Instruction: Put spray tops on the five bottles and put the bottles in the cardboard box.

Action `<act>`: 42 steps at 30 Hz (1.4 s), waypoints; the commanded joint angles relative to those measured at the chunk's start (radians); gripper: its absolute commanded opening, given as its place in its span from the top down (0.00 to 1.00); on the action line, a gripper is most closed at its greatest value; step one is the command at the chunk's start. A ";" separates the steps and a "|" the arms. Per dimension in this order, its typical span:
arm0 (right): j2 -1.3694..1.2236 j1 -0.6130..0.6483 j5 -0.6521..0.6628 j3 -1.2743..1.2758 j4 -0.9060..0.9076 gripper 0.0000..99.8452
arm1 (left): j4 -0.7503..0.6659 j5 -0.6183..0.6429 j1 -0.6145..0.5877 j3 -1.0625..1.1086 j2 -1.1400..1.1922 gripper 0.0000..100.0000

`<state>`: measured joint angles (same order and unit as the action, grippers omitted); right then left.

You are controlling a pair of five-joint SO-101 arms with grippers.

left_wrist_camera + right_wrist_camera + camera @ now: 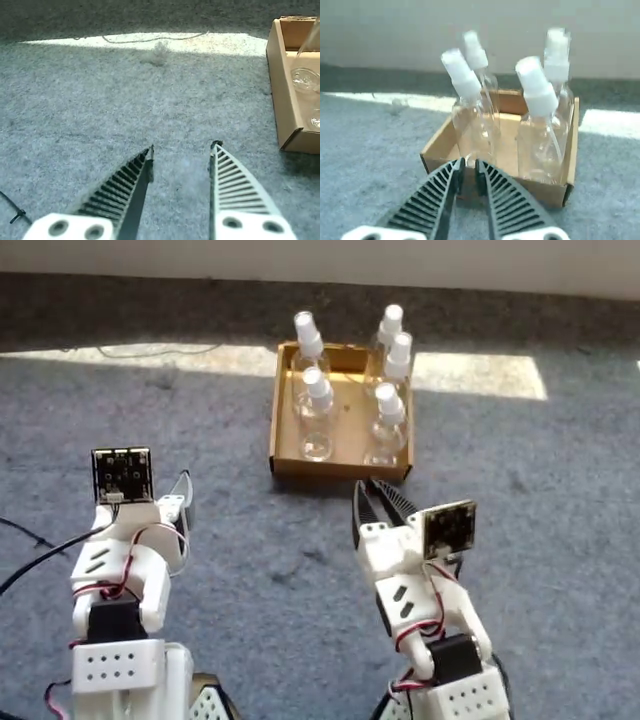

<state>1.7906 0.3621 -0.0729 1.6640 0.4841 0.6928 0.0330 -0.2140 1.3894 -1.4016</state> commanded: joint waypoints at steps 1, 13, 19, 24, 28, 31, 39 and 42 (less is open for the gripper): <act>0.019 -0.016 0.008 0.064 0.001 0.99 | 0.097 0.002 0.008 0.013 -0.157 0.82; 0.045 -0.263 0.009 0.114 0.005 0.99 | 0.163 0.002 -0.044 0.231 -0.398 0.82; 0.039 -0.278 0.009 0.114 0.010 0.99 | 0.063 0.003 -0.041 0.306 -0.420 0.82; 0.042 -0.311 0.009 0.114 0.200 0.99 | 0.186 0.003 -0.047 0.306 -0.420 0.82; 0.041 -0.311 0.009 0.114 0.472 0.99 | 0.359 0.003 -0.048 0.306 -0.420 0.82; 0.041 -0.311 0.009 0.114 0.766 0.99 | 0.512 0.003 -0.048 0.306 -0.420 0.82; 0.045 -0.308 0.009 0.120 0.769 0.99 | 0.643 0.003 -0.048 0.306 -0.420 0.82; 0.047 -0.308 0.009 0.120 0.769 0.99 | 0.643 0.003 -0.048 0.306 -0.420 0.82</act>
<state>1.8243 0.0629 -0.0729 1.6701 1.2482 1.3280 0.0330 -0.2463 1.6763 -1.8082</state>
